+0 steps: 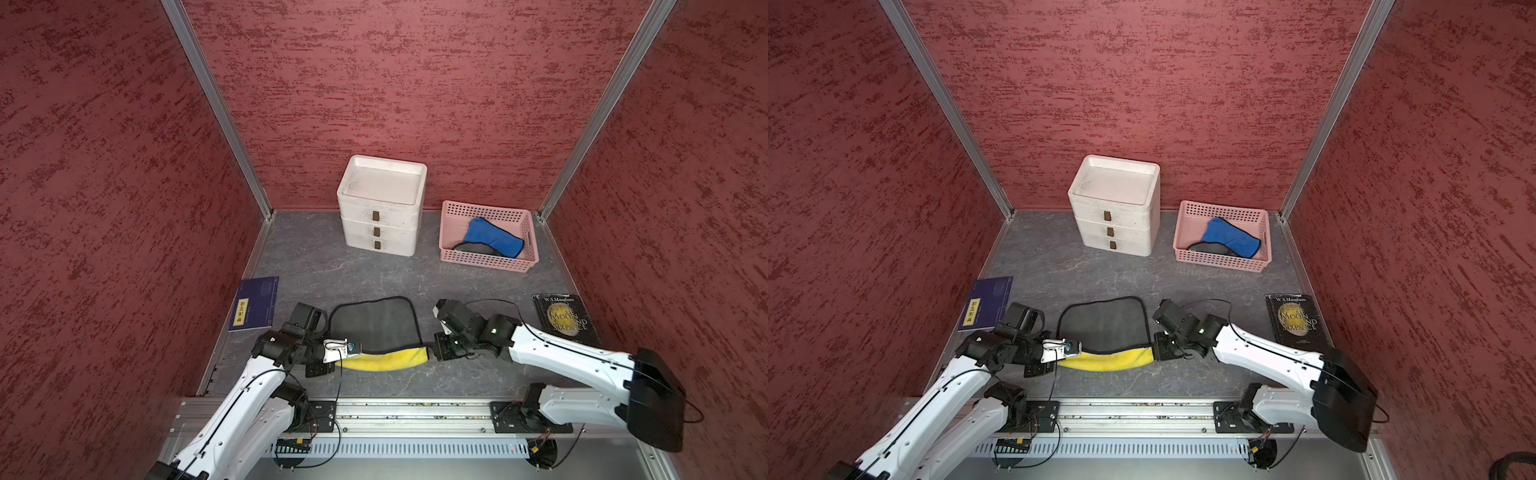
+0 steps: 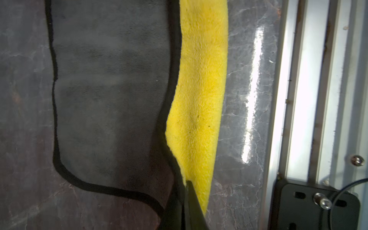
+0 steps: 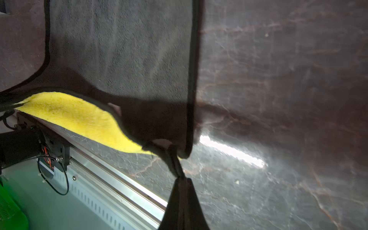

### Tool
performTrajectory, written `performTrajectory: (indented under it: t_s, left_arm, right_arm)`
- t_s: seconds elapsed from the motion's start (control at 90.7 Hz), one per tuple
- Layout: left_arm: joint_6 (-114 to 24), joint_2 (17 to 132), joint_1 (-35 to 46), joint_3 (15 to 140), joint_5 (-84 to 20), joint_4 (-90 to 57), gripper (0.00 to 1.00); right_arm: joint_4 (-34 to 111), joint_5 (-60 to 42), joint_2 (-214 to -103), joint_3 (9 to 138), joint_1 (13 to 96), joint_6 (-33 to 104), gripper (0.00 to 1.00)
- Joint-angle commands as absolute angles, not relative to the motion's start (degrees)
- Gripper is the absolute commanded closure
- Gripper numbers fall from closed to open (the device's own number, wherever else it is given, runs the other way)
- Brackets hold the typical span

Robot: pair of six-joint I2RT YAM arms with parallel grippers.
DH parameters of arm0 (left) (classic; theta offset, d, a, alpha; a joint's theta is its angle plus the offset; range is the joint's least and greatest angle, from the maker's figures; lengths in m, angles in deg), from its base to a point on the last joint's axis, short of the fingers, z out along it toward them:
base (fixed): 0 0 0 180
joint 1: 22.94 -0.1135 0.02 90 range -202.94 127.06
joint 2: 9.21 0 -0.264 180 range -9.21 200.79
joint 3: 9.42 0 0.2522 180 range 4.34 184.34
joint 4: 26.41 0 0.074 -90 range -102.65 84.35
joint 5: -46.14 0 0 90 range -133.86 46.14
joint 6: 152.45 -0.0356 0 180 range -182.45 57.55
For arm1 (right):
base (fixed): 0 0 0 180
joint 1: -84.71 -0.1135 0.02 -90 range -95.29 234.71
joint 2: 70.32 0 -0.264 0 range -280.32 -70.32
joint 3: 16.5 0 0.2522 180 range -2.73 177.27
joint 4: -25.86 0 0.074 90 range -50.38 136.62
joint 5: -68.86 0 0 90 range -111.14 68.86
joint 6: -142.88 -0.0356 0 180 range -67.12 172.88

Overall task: Fold the square dishcloth
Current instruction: Fold the cleaning item at the center of the board.

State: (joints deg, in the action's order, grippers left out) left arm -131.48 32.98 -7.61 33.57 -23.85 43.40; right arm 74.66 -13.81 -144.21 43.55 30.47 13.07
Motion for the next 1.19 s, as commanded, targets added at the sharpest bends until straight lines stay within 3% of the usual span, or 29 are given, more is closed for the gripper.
performTrajectory:
  t_s: [0.0, 0.209, 0.463, 0.915, 1.179]
  left_arm:
    - [-129.2, 33.1, -11.4, 31.4, -22.6, 36.4, 0.99]
    - [-130.7, 36.5, -23.9, 32.5, -13.8, 30.6, 0.99]
    - [-130.1, 45.9, -29.2, 31.0, -13.8, 16.9, 0.98]
    - [-124.1, 59.6, -29.5, 32.5, -17.1, -1.7, 0.97]
    - [-121.2, 72.1, -24.2, 33.8, -26.2, -14.3, 0.95]
  right_arm:
    - [73.0, -15.5, -149.0, 49.4, 31.3, 16.9, 1.0]
    - [73.6, -15.1, -156.5, 56.3, 35.3, 20.2, 1.0]
    - [72.3, -14.4, -161.7, 59.0, 38.9, 21.5, 1.0]
    - [72.3, -13.2, -167.9, 64.9, 43.4, 23.8, 1.0]
    - [72.0, -12.3, -175.5, 69.7, 46.7, 25.2, 1.0]
